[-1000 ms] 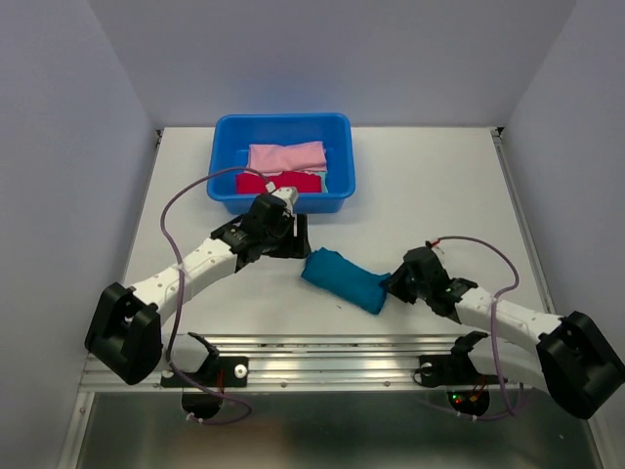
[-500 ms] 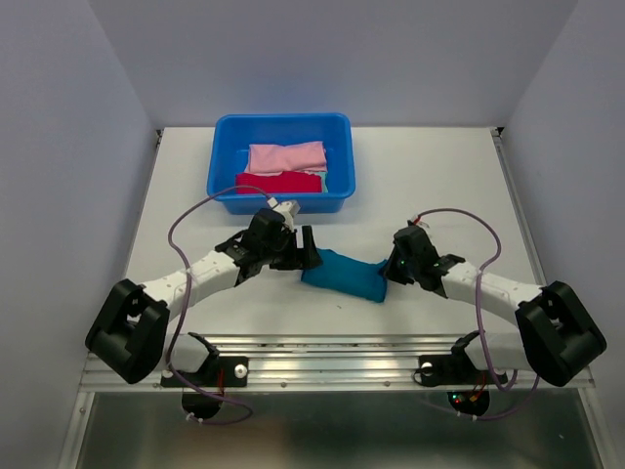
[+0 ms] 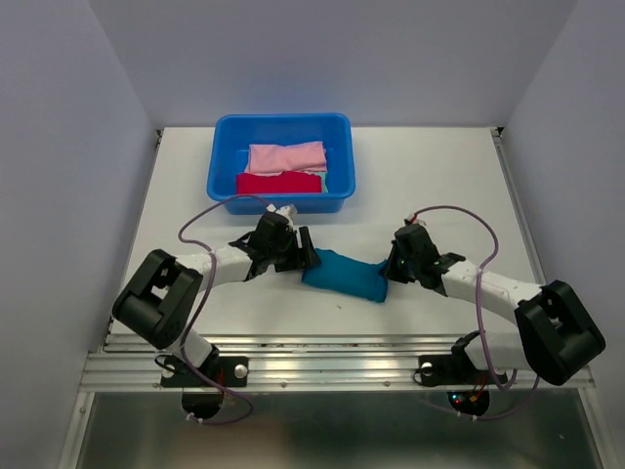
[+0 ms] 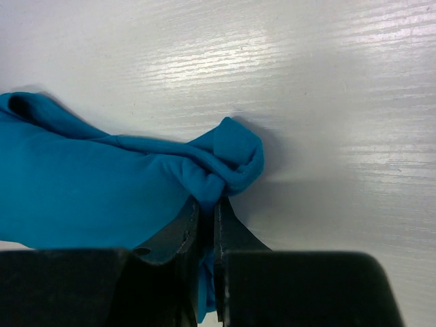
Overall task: Roll the t-shirts
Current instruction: Roll the T-shirt to the center of the board.
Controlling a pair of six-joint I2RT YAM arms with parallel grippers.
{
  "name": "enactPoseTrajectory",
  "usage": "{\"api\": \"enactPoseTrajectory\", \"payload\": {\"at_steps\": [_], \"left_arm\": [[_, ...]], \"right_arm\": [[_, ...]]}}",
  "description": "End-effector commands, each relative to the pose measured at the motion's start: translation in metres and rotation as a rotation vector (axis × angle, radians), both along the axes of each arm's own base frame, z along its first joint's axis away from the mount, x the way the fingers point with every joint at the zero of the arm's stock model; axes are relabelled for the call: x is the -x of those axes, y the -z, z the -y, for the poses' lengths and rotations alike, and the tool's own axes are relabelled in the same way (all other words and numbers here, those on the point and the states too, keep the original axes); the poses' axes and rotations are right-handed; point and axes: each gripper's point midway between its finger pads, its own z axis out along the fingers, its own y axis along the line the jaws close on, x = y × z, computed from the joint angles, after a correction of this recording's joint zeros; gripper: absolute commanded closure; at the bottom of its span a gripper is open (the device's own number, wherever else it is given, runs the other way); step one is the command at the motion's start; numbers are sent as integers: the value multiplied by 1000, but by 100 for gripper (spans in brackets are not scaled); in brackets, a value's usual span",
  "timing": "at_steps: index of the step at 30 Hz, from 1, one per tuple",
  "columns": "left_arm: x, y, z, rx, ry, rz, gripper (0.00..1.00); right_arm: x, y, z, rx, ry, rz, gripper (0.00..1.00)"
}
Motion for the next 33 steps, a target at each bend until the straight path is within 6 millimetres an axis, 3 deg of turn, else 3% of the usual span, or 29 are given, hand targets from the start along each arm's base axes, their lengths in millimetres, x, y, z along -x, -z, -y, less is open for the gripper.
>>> {"api": "enactPoseTrajectory", "payload": {"at_steps": [1, 6, 8, 10, 12, 13, 14, 15, 16, 19, 22, 26, 27, 29, 30, 33], "left_arm": [[-10, 6, 10, 23, -1, 6, 27], [-4, 15, 12, 45, 16, -18, 38], [-2, 16, 15, 57, 30, -25, 47], [-3, 17, 17, 55, 40, -25, 67], [-3, 14, 17, 58, 41, -21, 80], [-3, 14, 16, 53, 41, -21, 93], [-3, 14, 16, 48, 41, -21, 100], [-2, 14, 14, 40, 38, -26, 100], [-3, 12, 12, 34, 32, -19, 100], [-3, 5, 11, 32, 28, -5, 100], [-5, 6, 5, 0, 6, -7, 100], [-6, 3, 6, 0, 12, 1, 100], [-7, 1, 6, 3, 13, 7, 100], [-7, -2, 7, 8, 17, 13, 100], [-8, -3, 7, 9, 17, 19, 100], [-7, -4, 7, 7, 14, 18, 100]], "right_arm": [[-4, -4, -1, 26, -37, -8, 99], [-6, -3, -4, 25, -49, -11, 99], [-6, -3, -7, 15, -58, -16, 99], [-7, -3, -8, 16, -58, -17, 99], [-8, -5, -8, 16, -53, -16, 99], [-8, -8, -7, 17, -46, -14, 93], [-8, -10, -6, 19, -43, -15, 84], [-9, -14, -6, 18, -38, -10, 70], [-8, -18, -2, 30, -24, -5, 43], [-5, -24, 6, 55, 2, -7, 23], [1, -33, 7, 41, -11, -5, 14], [15, -29, -1, -13, -49, -42, 14], [22, -19, -1, -21, -55, -67, 16], [24, -16, -14, -104, -62, -72, 21], [33, -4, -14, -121, -63, -99, 23], [32, -3, -37, -267, -93, -76, 27]]}}
